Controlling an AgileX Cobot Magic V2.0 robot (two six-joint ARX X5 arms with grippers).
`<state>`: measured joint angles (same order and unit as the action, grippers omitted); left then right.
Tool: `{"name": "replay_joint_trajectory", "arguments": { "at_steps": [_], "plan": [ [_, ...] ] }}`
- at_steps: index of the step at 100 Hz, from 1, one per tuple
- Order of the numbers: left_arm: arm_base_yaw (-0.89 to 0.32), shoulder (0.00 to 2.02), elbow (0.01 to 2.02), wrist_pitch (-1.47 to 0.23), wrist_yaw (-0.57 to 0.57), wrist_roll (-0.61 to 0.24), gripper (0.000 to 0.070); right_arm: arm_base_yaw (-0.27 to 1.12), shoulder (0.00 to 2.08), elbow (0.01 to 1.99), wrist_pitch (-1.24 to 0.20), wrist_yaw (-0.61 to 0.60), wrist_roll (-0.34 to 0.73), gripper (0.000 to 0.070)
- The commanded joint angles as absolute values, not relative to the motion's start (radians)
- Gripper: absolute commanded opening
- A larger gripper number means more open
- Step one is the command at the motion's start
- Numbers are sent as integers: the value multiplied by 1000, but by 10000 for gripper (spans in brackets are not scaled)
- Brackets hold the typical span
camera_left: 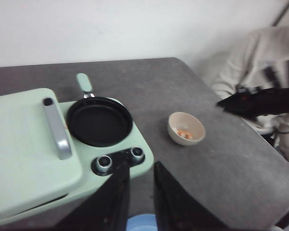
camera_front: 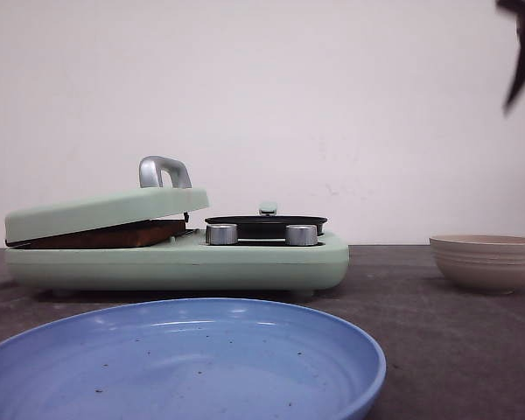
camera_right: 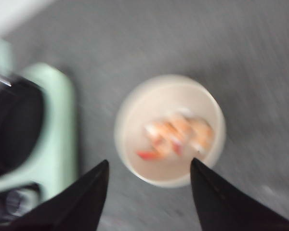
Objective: Make breakfast with bread and shrimp
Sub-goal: 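Grasp the rim of the cream shrimp bowl with the right gripper and lift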
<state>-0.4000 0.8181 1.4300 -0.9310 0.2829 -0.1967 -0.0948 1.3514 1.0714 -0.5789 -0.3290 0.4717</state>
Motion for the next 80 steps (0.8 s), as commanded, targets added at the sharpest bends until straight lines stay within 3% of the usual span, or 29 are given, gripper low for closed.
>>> {"name": "replay_joint_trajectory", "arguments": {
  "at_steps": [1, 33, 52, 65, 80],
  "plan": [
    [-408, 808, 1448, -928, 278, -180, 3, -106, 1415, 1081, -593, -333, 413, 356],
    [-408, 765, 1448, -929, 255, -173, 3, -108, 1568, 1081, -538, -331, 415, 343],
    [-413, 764, 1448, -949, 255, -189, 3, -120, 1606, 1081, -492, -269, 419, 326],
    [-413, 764, 1448, -957, 255, -199, 3, -130, 1651, 1081, -450, -274, 436, 277],
    [-413, 764, 1448, -953, 255, -217, 3, -135, 1723, 1081, -410, -339, 462, 275]
  ]
}}
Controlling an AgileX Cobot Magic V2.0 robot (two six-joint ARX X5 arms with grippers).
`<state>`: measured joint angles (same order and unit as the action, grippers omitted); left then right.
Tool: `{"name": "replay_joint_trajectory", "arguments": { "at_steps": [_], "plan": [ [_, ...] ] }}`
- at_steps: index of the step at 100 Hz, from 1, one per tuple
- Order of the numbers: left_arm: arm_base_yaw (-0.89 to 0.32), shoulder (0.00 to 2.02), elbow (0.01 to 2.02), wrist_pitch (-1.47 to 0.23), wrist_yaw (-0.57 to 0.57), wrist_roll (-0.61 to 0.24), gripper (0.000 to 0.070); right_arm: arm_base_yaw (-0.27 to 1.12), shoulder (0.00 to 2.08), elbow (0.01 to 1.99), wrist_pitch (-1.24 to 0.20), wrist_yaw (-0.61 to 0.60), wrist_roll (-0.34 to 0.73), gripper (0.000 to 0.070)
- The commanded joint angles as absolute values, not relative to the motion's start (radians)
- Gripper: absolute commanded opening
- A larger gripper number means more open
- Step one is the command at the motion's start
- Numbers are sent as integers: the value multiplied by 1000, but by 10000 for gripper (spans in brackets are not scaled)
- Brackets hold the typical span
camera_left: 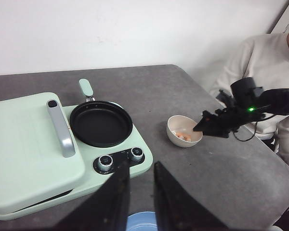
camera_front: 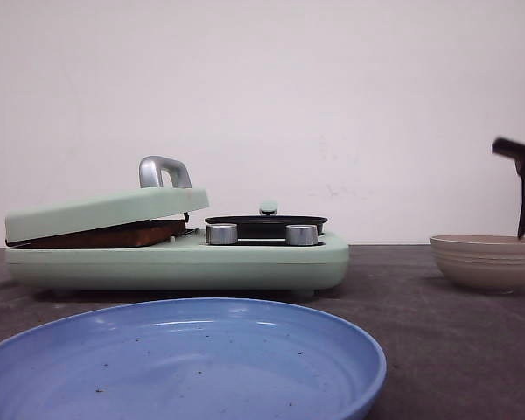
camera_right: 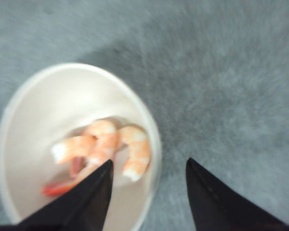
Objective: Make breakfast with bread and shrimp
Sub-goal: 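Grasp the rim of the cream shrimp bowl with the right gripper and lift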
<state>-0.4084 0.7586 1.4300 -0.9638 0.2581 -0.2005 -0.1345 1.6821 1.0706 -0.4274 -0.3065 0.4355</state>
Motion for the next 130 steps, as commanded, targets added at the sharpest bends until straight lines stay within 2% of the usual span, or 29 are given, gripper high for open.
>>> {"name": "replay_joint_trajectory", "arguments": {
  "at_steps": [1, 30, 46, 70, 85, 94, 101, 107, 124, 130],
  "plan": [
    [-413, 764, 1448, -953, 255, -220, 3, -136, 1728, 1081, -406, -345, 464, 275],
    [-413, 764, 1448, -950, 255, -281, 3, -135, 1816, 1081, -295, -392, 500, 275],
    [-413, 764, 1448, -950, 255, -282, 3, -143, 1819, 1081, -239, -393, 518, 267],
    [-413, 765, 1448, -947, 252, -281, 3, -147, 1824, 1081, -231, -392, 517, 261],
    [-413, 775, 1448, -942, 230, -281, 3, -147, 1840, 1081, -222, -401, 517, 171],
    [-413, 786, 1448, -942, 229, -282, 3, -149, 1856, 1081, -219, -414, 520, 146],
    [-413, 794, 1448, -942, 233, -282, 3, -152, 1870, 1081, -206, -435, 529, 85],
    [-413, 798, 1448, -943, 233, -282, 3, -154, 1871, 1081, -187, -458, 530, 0],
    [-413, 797, 1448, -941, 233, -282, 3, -154, 1869, 1081, -35, -613, 543, 0],
    [-413, 796, 1448, -932, 233, -282, 4, -142, 1861, 1081, 11, -635, 558, 0]
  ]
}}
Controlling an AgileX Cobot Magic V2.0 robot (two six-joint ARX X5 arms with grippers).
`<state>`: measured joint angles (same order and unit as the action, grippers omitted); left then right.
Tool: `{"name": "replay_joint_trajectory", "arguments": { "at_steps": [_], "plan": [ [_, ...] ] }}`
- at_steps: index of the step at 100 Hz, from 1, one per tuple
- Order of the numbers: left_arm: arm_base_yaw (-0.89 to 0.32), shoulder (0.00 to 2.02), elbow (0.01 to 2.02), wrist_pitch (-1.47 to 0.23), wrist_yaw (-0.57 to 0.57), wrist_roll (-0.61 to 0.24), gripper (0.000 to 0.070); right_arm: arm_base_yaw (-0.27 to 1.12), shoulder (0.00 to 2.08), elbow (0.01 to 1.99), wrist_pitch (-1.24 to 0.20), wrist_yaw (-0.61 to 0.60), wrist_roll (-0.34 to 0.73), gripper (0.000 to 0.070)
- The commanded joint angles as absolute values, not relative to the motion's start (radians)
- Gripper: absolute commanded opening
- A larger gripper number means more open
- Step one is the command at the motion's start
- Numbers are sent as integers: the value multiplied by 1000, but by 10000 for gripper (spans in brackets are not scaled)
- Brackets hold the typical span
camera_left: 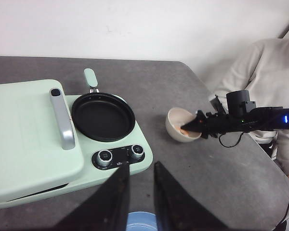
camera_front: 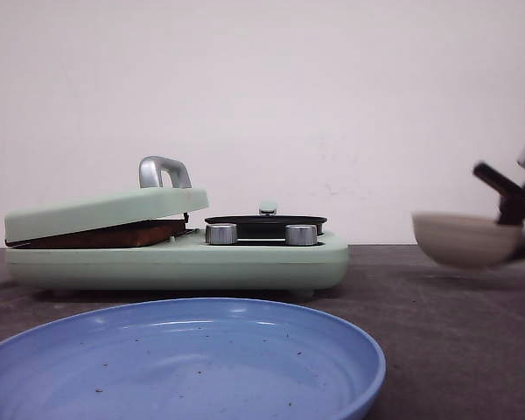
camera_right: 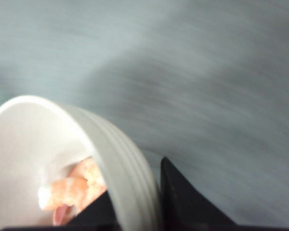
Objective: Make breakfast with bread and shrimp
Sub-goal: 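Grasp the rim of the cream shrimp bowl with the right gripper and lift, then carry the shrimp bowl with the right gripper over the frying pan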
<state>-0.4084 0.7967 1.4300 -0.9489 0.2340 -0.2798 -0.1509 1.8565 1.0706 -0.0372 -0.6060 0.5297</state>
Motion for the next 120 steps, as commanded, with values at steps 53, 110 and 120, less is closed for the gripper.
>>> {"name": "replay_joint_trajectory", "arguments": {
  "at_steps": [53, 110, 120],
  "plan": [
    [-413, 796, 1448, -891, 233, -239, 3, 174, 1806, 1222, 134, -523, 562, 0],
    [-418, 796, 1448, -926, 233, -191, 3, 397, 1806, 1364, 196, 10, 224, 0],
    [-428, 794, 1448, -933, 233, -191, 3, 413, 1806, 1364, 210, 115, 163, 0]
  ]
}}
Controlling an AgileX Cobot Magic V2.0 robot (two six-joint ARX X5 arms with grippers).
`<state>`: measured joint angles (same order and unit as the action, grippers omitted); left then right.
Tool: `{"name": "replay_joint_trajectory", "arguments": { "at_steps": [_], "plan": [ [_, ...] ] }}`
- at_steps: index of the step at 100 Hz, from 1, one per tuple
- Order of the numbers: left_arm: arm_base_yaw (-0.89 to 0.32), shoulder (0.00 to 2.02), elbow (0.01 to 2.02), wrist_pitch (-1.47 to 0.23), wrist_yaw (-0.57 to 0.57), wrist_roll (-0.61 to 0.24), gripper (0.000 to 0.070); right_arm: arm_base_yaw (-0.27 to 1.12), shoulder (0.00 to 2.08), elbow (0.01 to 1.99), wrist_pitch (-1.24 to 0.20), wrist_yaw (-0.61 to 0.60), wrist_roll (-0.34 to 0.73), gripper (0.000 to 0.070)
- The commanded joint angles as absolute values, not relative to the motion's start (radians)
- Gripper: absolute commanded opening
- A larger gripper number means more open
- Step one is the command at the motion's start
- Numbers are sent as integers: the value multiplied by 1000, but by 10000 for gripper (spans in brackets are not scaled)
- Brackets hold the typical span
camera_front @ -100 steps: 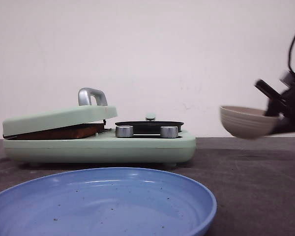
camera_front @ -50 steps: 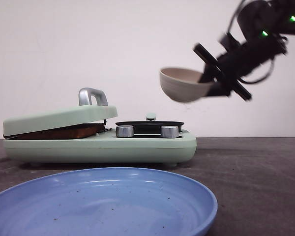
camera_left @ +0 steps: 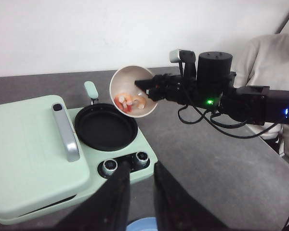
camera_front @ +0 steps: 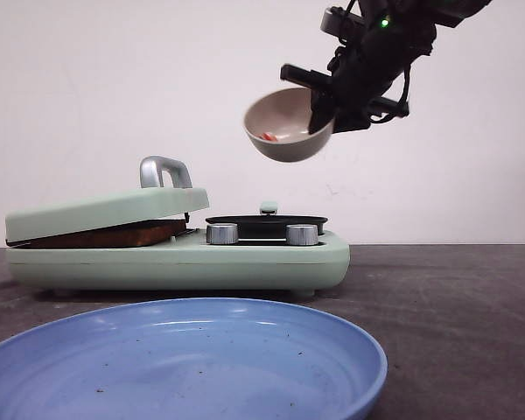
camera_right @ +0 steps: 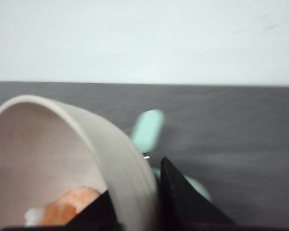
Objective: Make breakfast with bread and shrimp
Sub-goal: 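Carry the shrimp bowl with the right gripper over the frying pan, then tilt the bowl with the right gripper to pour shrimp into the pan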
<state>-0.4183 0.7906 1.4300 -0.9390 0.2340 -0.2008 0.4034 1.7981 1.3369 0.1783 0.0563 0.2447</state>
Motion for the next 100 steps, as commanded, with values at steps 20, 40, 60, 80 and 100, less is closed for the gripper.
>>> {"name": "replay_joint_trajectory", "arguments": {
  "at_steps": [20, 40, 60, 80, 100],
  "plan": [
    [-440, 784, 1448, -950, 233, -191, 3, 434, 1812, 1364, 294, 140, 75, 0],
    [-441, 768, 1448, -956, 233, -191, 3, 485, 1812, 1364, 339, 210, -39, 0],
    [-441, 756, 1448, -989, 233, -191, 3, 544, 1819, 1364, 372, 332, -134, 0],
    [-441, 744, 1448, -1034, 233, -192, 3, 577, 1845, 1364, 461, 385, -249, 0],
    [-441, 732, 1448, -1070, 233, -196, 3, 595, 1860, 1364, 482, 448, -350, 0]
  ]
}}
